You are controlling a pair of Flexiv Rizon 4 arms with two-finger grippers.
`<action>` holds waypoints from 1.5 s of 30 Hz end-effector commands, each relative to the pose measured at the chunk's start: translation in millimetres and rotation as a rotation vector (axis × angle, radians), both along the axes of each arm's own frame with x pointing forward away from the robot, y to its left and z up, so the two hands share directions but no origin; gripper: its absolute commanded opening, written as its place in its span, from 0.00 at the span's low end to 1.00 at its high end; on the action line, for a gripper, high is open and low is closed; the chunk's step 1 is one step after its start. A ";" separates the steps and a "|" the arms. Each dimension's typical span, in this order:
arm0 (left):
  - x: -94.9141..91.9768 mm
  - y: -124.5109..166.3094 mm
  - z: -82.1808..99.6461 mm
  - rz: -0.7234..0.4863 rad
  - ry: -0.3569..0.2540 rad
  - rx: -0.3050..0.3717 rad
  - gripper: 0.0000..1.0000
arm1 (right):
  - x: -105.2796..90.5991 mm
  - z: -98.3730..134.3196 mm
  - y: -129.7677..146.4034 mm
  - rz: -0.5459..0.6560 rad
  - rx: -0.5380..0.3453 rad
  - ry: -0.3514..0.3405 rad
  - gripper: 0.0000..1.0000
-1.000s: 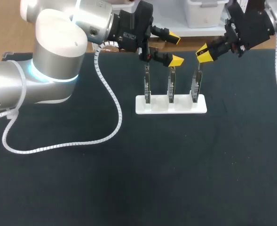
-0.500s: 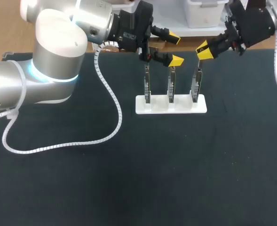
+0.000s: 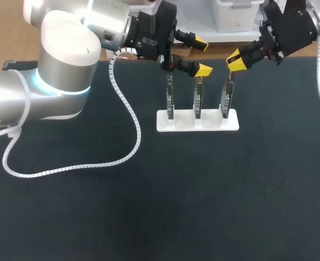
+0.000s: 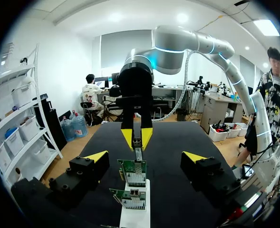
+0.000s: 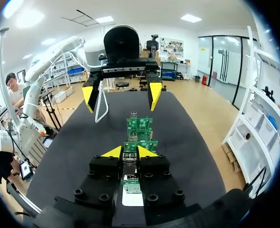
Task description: Pick up the optical module with the left hand, and insert it into the network port with the right hand.
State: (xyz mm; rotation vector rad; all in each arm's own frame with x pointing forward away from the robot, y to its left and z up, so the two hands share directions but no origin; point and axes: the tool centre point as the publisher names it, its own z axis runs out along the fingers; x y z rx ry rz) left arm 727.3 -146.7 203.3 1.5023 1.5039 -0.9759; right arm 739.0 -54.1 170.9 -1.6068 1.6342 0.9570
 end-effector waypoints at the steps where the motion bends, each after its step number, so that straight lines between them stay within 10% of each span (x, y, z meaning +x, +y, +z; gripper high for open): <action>1: -0.9 -0.4 0.2 0.004 0.000 0.002 1.00 | 1.5 -2.8 0.0 0.003 -0.003 0.005 0.00; 45: -0.9 -0.4 0.2 0.004 0.000 0.002 1.00 | -0.3 -0.1 -1.5 0.034 -0.036 -0.048 0.00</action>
